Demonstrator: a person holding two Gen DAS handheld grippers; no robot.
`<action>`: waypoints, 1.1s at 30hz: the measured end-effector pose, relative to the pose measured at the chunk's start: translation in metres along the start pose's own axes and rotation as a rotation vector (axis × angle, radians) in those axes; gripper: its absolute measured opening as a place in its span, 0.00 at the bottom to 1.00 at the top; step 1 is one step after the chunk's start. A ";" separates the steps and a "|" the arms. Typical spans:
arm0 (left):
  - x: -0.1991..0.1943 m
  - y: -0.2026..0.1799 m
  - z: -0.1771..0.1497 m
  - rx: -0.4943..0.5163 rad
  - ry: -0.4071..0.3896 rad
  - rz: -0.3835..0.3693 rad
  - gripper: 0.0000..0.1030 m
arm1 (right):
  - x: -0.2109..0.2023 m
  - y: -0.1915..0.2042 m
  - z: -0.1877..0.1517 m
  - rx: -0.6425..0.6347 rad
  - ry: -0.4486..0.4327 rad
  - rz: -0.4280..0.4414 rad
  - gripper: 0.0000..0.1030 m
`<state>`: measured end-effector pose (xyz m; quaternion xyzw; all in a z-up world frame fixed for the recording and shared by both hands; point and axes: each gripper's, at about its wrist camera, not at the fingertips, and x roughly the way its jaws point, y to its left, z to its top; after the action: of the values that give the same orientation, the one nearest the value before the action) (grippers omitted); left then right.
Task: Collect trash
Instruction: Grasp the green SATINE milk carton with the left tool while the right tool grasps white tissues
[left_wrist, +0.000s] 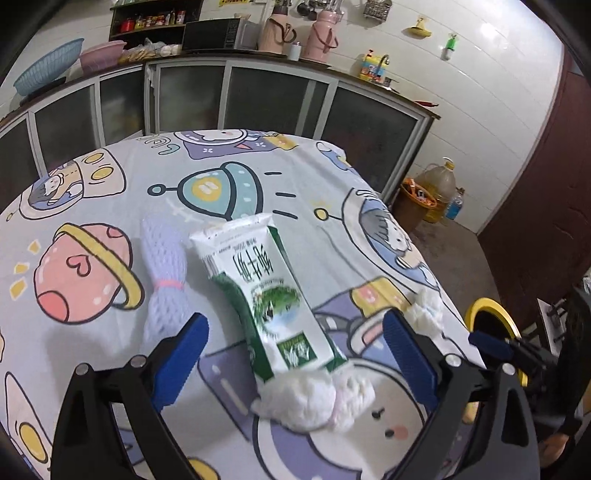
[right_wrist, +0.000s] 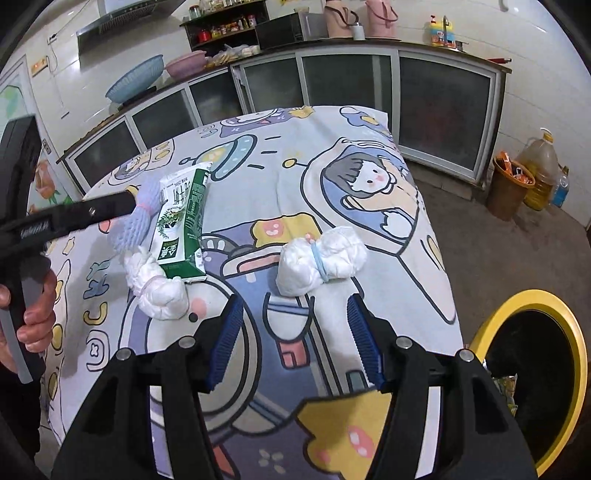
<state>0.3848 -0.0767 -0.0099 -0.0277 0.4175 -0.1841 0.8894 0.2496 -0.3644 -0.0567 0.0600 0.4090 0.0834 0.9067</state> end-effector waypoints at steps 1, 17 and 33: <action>0.004 0.000 0.002 -0.002 0.006 0.008 0.89 | 0.004 0.000 0.001 -0.004 0.005 -0.003 0.54; 0.084 0.004 0.025 -0.073 0.123 0.139 0.89 | 0.052 -0.002 0.016 -0.013 0.048 -0.051 0.54; 0.075 0.008 0.027 -0.069 0.103 0.107 0.57 | 0.050 -0.011 0.022 0.049 0.075 0.007 0.22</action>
<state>0.4509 -0.0984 -0.0492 -0.0263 0.4696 -0.1229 0.8739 0.2994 -0.3665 -0.0809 0.0806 0.4443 0.0787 0.8888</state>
